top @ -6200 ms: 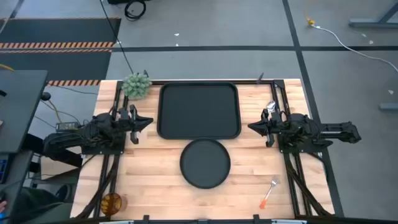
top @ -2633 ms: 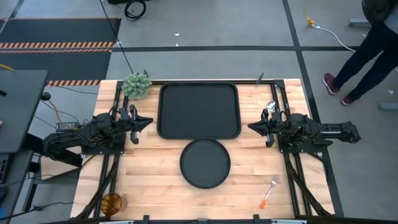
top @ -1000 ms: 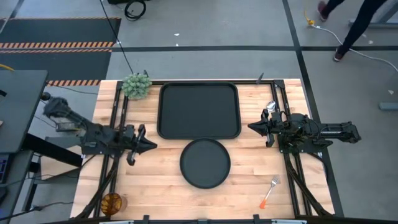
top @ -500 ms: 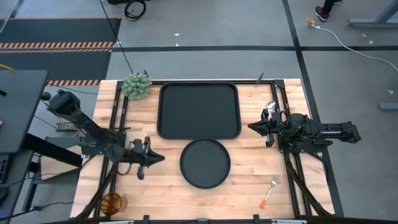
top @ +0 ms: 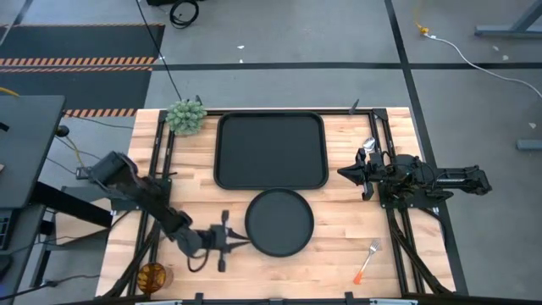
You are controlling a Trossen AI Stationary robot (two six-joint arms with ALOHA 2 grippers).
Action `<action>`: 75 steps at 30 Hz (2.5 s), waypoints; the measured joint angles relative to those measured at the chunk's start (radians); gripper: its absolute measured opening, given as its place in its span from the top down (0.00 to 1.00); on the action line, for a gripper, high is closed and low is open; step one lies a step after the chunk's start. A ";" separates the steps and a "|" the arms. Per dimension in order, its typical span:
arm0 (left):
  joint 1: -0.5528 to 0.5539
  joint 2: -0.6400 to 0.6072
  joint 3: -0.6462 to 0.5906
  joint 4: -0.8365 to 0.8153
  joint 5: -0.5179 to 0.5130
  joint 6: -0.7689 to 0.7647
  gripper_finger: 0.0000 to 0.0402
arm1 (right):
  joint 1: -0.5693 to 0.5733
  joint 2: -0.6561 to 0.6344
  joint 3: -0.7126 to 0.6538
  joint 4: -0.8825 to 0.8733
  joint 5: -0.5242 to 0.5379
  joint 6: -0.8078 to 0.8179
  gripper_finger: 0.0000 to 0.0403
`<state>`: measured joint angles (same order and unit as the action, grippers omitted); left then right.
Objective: Pick and place plate/cup/fork/spoon on tray
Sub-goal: Put the black plate on black serving tray
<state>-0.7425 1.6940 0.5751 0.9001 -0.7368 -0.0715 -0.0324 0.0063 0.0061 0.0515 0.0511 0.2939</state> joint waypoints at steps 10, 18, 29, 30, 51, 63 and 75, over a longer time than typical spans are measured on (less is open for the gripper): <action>0.041 0.174 0.234 -0.150 0.113 0.005 0.56 | 0.000 0.000 0.000 0.009 0.000 0.000 0.96; 0.112 0.292 0.540 -0.650 0.170 -0.045 0.29 | 0.000 0.000 0.000 0.009 0.000 0.000 0.96; 0.175 0.409 0.695 -0.802 0.238 -0.125 0.31 | 0.000 0.000 0.000 0.027 0.000 0.000 0.96; 0.175 0.417 0.695 -0.802 0.237 -0.133 0.31 | 0.000 0.000 0.000 0.031 0.000 0.000 0.96; 0.129 0.493 0.697 -0.780 0.163 -0.169 0.85 | 0.000 0.000 0.000 0.030 0.000 0.000 0.96; 0.135 0.337 0.693 -0.876 0.102 -0.077 0.96 | 0.000 0.000 0.000 0.030 0.000 0.000 0.96; 0.356 0.208 0.693 -0.969 -0.069 0.027 0.94 | 0.000 0.000 0.000 0.029 0.000 0.000 0.96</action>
<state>-0.3866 1.9021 1.2686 -0.0689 -0.8056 -0.0444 -0.0326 0.0061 0.0061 0.0807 0.0511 0.2939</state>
